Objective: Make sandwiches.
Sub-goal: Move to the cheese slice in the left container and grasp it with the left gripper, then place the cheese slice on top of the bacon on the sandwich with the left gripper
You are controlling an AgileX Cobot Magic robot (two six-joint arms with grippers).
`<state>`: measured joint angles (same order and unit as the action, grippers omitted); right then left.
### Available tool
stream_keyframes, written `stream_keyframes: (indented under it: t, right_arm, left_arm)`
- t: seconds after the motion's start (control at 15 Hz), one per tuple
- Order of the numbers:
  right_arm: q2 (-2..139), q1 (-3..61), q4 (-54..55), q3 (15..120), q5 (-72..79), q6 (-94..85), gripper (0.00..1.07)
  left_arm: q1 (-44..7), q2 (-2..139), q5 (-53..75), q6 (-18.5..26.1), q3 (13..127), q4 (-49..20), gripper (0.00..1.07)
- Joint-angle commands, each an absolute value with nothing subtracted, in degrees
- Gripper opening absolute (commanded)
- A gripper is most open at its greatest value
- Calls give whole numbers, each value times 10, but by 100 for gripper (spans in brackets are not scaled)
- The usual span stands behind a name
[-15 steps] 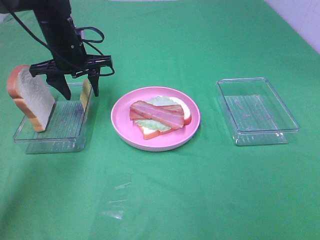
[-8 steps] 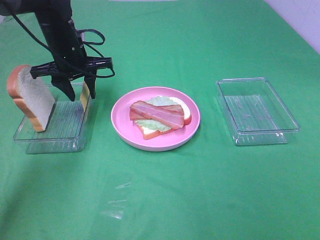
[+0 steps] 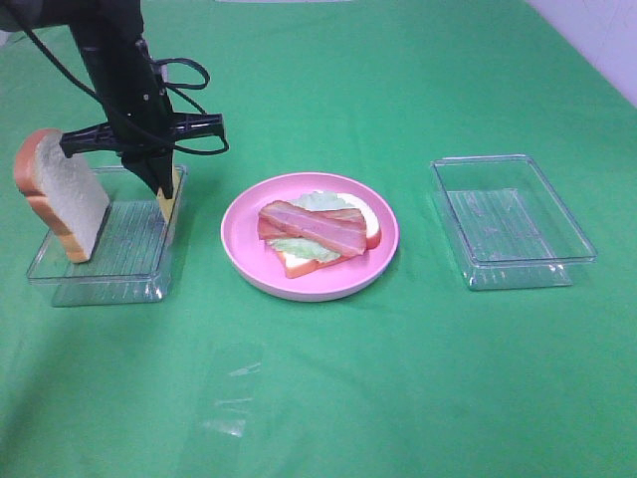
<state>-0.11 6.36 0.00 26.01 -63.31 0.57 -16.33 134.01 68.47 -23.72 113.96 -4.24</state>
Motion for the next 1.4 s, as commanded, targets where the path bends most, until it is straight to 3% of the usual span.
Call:
stream_keyframes:
  t: [0.07,0.4,0.67,0.87,1.13,1.4]
  right_arm:
    - [-17,61,0,258,-631,0,96]
    - [-17,61,0,258,-631,0,96]
    - [-17,61,0,258,-631,0,96]
    - [-17,61,0,258,-631,0,96]
    - [-17,61,0,258,-631,0,96]
    - [-17,61,0,258,-631,0,96]
  left_arm:
    - [-166,1338,693,-241,1136,-49,0]
    - [-166,1289,683,-238,1163,-52,0]
    - [-166,1256,684,-207,1276,-119,0]
    - [-166,1260,684,-201,1282,-155,0]
    - [-180,1298,685,-138,1282,-259,0]
    - [-227,1355,682,-62,1282,-355,0]
